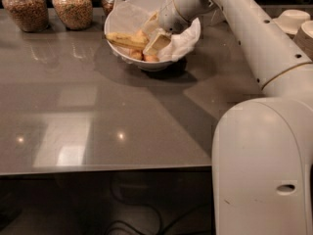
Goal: Pick banana from white bowl
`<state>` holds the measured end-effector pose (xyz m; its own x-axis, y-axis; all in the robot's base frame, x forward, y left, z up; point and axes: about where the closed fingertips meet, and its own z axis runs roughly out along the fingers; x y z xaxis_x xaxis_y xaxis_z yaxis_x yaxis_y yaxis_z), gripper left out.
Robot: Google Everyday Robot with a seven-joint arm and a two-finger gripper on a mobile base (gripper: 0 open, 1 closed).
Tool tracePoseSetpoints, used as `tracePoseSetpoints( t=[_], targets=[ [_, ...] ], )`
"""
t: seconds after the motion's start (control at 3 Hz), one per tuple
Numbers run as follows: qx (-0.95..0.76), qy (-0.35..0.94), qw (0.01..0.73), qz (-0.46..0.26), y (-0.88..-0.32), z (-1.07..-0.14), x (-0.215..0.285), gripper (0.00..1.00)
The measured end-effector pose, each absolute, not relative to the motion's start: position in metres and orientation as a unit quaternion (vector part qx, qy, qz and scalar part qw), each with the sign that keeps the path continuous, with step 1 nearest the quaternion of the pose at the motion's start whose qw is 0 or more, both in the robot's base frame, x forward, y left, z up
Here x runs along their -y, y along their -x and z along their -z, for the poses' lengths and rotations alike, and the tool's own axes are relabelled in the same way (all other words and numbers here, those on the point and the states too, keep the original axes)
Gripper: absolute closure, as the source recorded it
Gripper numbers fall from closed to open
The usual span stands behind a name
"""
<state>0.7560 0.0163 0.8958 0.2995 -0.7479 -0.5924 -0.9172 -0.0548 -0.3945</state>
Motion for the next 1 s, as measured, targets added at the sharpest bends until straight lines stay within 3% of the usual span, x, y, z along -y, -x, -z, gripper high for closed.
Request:
tracePoseSetpoints(
  t=[0.67, 1.0],
  targets=[
    [-0.59, 0.714, 0.359, -0.115, -0.781, -0.878, -0.03, 0.41],
    [-0.593, 0.715, 0.353, -0.111, -0.787, -0.873, -0.03, 0.59]
  ],
)
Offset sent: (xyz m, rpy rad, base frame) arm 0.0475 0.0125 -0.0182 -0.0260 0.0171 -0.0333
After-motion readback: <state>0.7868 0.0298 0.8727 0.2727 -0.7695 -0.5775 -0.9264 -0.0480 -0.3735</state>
